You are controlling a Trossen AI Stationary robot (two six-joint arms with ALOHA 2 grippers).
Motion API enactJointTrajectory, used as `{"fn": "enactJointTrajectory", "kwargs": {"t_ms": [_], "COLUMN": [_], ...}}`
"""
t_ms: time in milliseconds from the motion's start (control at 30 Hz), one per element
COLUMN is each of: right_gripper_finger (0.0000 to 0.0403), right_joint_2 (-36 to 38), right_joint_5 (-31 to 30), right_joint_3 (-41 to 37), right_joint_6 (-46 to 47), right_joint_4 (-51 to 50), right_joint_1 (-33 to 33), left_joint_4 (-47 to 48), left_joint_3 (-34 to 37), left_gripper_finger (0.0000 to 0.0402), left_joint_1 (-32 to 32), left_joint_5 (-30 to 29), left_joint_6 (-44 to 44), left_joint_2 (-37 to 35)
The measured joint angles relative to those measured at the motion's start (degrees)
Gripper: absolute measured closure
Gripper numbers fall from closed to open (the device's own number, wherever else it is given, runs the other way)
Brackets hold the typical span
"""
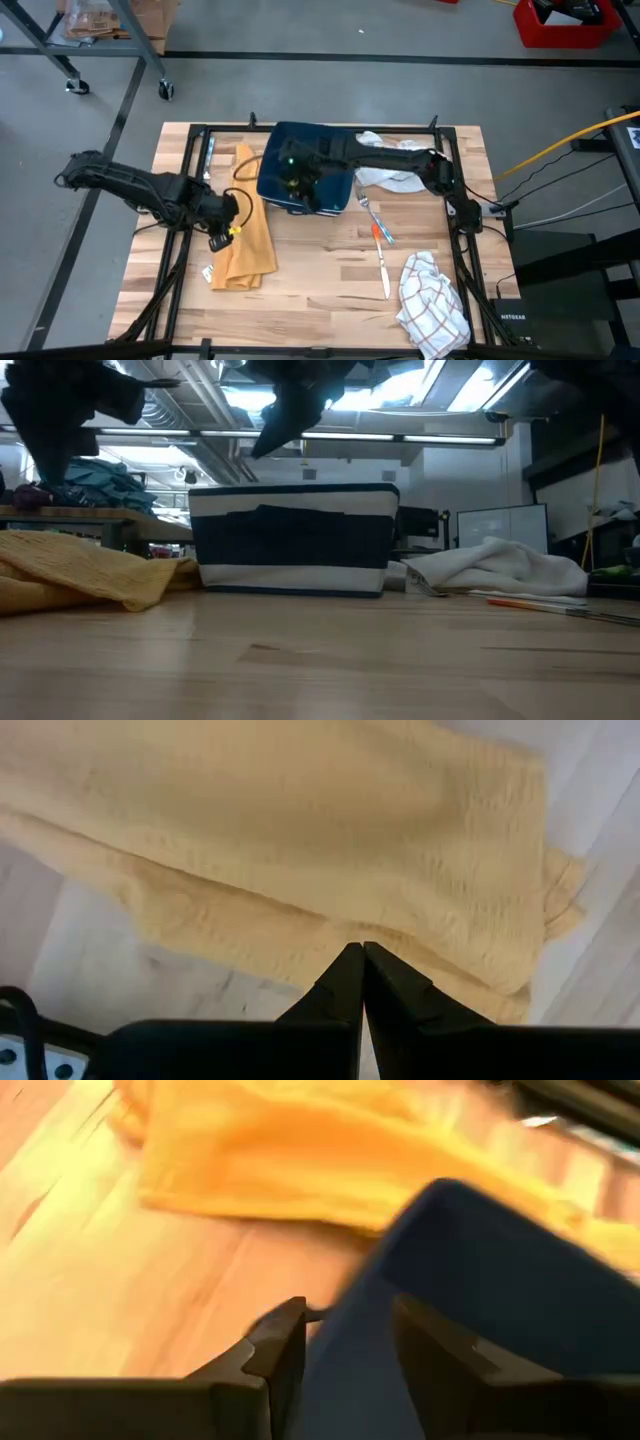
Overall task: Fold towel
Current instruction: Fold the yellow towel
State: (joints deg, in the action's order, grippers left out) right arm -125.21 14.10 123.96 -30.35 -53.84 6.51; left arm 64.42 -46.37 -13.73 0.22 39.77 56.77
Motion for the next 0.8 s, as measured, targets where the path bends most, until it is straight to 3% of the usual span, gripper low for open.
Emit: {"fn": "enactJointTrajectory", "kwargs": {"t_ms": [233,367,467,800], "right_gripper_finger": [0.0249,0.0249,0.0249,0.0249], "right_joint_2": [-0.1,0.0,-0.1,-0.1], "right_joint_5": [-0.6,-5.6,-8.7,-9.1], "right_joint_3": [-3.8,-4.8,-4.9,-4.9], "right_joint_6": [0.0,0.0,0.0,-1.3], "right_joint_4": [0.2,0.8,1.8,4.4], "right_joint_1": [-4.6,-6.2,-6.9,-7.3], "left_joint_4": [-0.5,-0.6,-1.0,-8.8], "left_joint_3": [0.0,0.0,0.0,0.0], "left_gripper_finger": [0.0398,0.0398,0.0398,0.0400], "left_joint_1": [-3.8,-3.8,-3.9,-6.1], "left_joint_5": [0.0,0.1,0.1,-2.6], "left_joint_6": [0.7,0.4,-2.9,-15.1], "left_joint_2": [5.0,7.0,8.2,13.4]}}
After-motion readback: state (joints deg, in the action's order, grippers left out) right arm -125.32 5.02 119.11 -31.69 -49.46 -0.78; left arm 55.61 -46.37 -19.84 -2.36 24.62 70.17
